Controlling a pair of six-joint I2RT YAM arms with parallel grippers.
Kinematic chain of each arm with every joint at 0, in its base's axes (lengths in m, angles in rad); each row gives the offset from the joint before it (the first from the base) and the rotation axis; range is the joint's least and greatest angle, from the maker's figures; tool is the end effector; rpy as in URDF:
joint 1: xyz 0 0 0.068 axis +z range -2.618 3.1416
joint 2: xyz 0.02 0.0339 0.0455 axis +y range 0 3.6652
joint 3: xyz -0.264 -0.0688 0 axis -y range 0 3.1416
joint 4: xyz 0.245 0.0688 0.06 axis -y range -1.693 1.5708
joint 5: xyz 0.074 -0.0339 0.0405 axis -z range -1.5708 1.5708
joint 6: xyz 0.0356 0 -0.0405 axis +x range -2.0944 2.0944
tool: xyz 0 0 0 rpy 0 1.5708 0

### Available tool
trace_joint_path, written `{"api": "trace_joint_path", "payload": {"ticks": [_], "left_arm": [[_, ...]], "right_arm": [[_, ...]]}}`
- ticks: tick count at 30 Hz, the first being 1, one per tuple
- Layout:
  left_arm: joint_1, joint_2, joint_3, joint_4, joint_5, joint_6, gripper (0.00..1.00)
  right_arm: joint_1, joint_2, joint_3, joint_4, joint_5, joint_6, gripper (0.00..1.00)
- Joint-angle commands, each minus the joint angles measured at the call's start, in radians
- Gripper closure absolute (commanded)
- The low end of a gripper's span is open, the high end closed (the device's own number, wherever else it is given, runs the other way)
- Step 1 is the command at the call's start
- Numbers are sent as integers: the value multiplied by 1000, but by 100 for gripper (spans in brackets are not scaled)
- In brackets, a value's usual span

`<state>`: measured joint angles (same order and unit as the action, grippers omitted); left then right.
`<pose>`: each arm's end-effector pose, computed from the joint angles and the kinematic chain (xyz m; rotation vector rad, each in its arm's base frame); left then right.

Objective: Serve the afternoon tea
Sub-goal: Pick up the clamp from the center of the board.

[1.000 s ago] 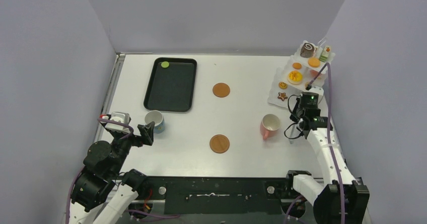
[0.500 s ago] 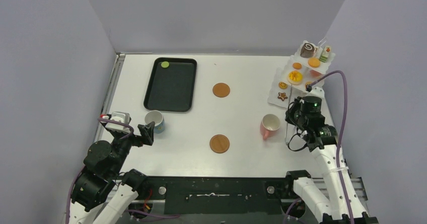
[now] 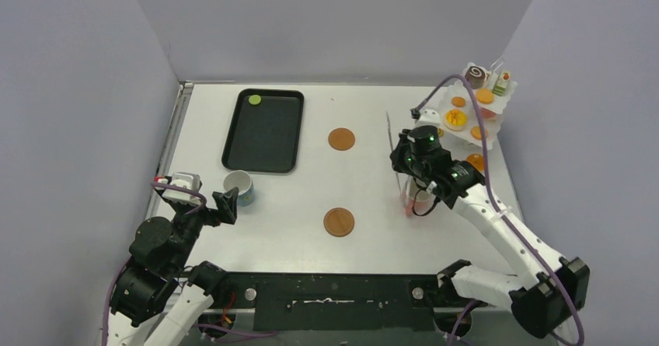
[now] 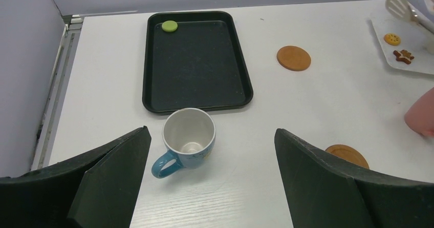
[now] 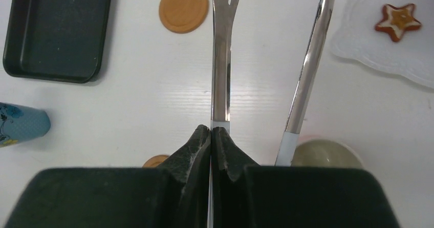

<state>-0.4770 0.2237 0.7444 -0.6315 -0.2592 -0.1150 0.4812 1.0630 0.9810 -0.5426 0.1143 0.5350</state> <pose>0.0513 -0.0162 0.3340 0.1091 1.6794 -0.2280 0.2053 0.1026 0.3200 0.1250 2.2228 0.4429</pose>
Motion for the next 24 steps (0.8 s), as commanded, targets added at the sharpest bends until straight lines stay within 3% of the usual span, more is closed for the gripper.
{"api": "trace_joint_path", "payload": {"ticks": [1, 9, 15, 21, 24], "left_arm": [[7, 10, 8, 56, -9, 11, 9], [9, 13, 8, 53, -15, 12, 10], [9, 21, 8, 52, -17, 14, 10], [9, 33, 8, 55, -15, 15, 9], [9, 37, 7, 55, -14, 15, 9]], "right_arm": [[84, 138, 85, 213, 84, -33, 100], [70, 475, 119, 414, 81, -65, 100], [18, 693, 164, 531, -87, -45, 100], [-3, 774, 148, 582, -107, -43, 100], [-1, 764, 137, 560, -98, -53, 90]]}}
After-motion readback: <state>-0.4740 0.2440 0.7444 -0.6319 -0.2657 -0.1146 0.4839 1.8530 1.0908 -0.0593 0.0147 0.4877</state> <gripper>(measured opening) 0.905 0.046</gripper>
